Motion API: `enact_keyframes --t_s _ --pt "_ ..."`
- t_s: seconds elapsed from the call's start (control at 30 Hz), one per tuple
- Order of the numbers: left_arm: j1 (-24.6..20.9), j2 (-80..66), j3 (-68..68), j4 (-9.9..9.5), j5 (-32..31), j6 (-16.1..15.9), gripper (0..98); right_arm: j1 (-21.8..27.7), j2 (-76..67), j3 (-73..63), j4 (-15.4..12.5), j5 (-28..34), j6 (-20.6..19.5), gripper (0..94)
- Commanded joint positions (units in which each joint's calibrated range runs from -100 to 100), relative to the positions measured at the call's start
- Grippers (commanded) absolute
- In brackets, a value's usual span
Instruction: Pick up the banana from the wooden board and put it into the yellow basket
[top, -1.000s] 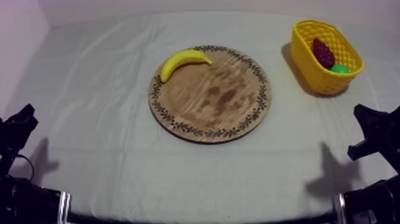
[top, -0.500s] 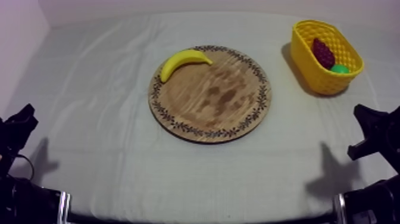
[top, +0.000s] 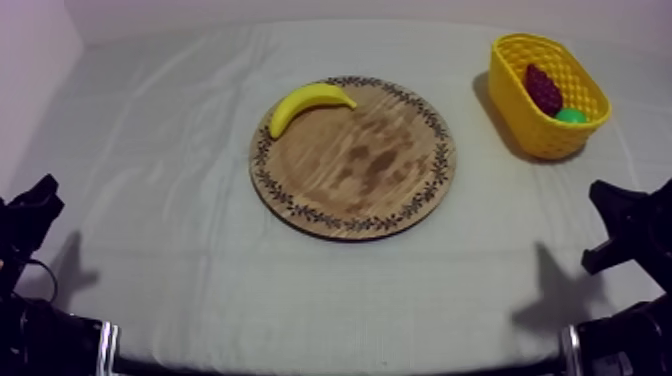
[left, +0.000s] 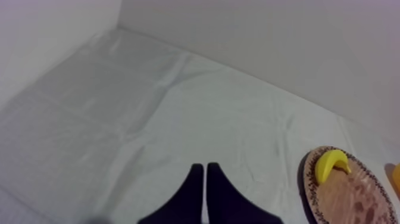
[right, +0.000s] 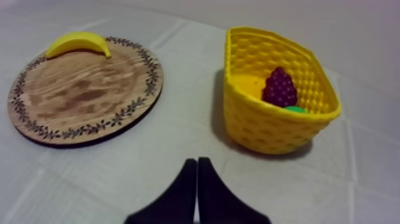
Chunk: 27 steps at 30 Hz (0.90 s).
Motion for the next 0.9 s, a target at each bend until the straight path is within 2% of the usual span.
enact_keyframes --t_s 0.0,0.07,0.27,0.57,0.87 --pt "-0.02 0.0 0.0 0.01 0.03 0.0 0.1 -0.41 0.1 0.0 0.98 -0.79 1.92 0.5" --pt "-0.02 0.0 0.0 0.01 0.03 -0.03 0.1 -0.87 0.85 -0.23 3.79 -0.77 -2.05 0.5" --pt "-0.02 0.0 0.0 0.01 0.03 -0.03 0.1 -3.03 7.23 -6.71 3.59 1.95 -0.24 0.4" --pt "-0.02 0.0 0.0 0.01 0.03 -0.02 0.1 -3.8 24.78 -25.69 -1.06 4.69 7.51 4.1" --pt "-0.02 0.0 0.0 0.01 0.03 -0.02 0.1 -5.21 40.29 -45.08 -5.68 10.47 18.69 5.2"
